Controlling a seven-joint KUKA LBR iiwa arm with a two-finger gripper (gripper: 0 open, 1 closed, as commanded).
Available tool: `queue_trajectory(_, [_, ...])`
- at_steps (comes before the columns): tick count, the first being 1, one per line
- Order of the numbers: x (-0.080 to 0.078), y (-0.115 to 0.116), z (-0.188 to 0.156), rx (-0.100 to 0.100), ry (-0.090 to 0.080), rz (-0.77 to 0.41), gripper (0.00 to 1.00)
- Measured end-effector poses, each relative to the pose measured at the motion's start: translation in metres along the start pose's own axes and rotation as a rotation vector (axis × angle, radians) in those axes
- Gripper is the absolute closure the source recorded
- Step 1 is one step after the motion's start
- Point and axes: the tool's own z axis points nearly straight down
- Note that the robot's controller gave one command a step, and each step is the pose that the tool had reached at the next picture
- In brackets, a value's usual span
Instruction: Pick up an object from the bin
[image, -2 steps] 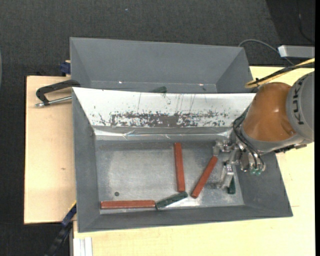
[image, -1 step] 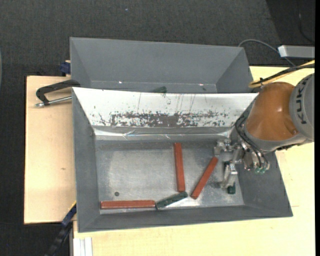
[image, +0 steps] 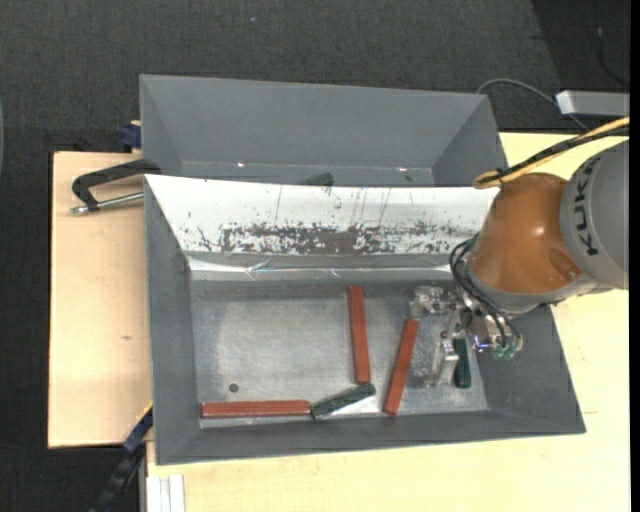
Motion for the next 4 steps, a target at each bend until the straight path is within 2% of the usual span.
queue_trajectory(1, [0.015, 0.025, 0.004, -0.006, -0.002, -0.170, 0.00])
queue_trajectory(2, [0.002, 0.066, -0.003, -0.002, -0.004, -0.197, 1.00])
queue_trajectory(3, [0.002, 0.066, -0.003, -0.002, -0.004, -0.197, 0.00])
queue_trajectory(4, [0.002, 0.066, -0.003, -0.002, -0.004, -0.197, 0.00])
